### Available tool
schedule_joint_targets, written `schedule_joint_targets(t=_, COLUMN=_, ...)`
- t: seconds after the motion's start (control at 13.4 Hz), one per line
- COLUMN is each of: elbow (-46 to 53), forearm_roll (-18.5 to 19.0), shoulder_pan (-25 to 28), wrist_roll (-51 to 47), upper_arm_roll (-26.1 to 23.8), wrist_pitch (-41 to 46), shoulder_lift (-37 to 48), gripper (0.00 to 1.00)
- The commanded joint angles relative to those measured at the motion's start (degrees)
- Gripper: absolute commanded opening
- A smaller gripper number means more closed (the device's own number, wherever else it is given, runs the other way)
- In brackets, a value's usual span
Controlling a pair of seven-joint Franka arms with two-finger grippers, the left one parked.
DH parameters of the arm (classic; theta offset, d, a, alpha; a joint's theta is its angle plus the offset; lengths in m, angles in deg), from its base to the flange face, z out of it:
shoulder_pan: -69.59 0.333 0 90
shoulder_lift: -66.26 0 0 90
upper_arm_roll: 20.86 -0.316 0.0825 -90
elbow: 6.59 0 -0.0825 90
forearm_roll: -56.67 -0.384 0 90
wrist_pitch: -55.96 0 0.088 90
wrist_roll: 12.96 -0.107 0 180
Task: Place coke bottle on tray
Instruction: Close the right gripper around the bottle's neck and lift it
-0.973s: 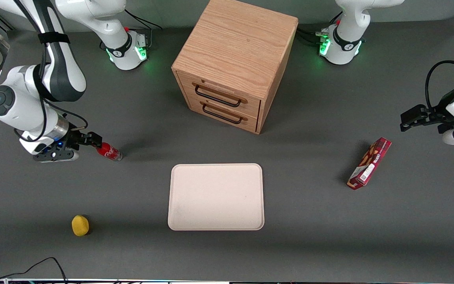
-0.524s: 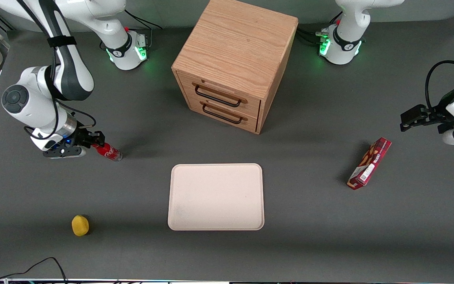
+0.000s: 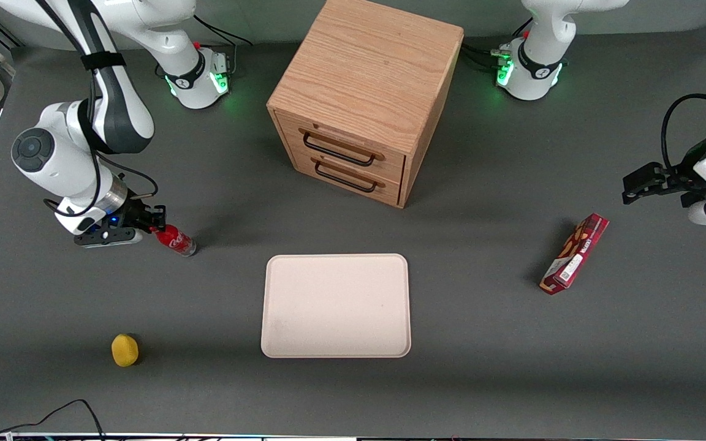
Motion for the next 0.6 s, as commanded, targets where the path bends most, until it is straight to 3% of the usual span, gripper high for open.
schedule_joint_targets(t=0.0, elbow=19.3, forearm_roll=-0.9, shoulder_pan=0.4, wrist_roll=-6.6, upper_arm_roll=-4.2, wrist_pitch=12.2, shoulder_lift=-7.8, gripper=0.00)
schedule_joint_targets(t=0.3, elbow=42.6, forearm_roll=-0.9, shoulder_pan=3.9, wrist_roll=-14.0, upper_arm_roll=-6.1, wrist_pitch=18.9, shoulder_lift=-21.1, gripper=0.00)
schedule_joint_targets(t=0.52, elbow=51.4, forearm_roll=-0.7, shoulder_pan=7.9, wrist_roll=-18.7, upper_arm_roll=-6.1, wrist_pitch=19.0, shoulder_lift=-28.5, gripper=0.00)
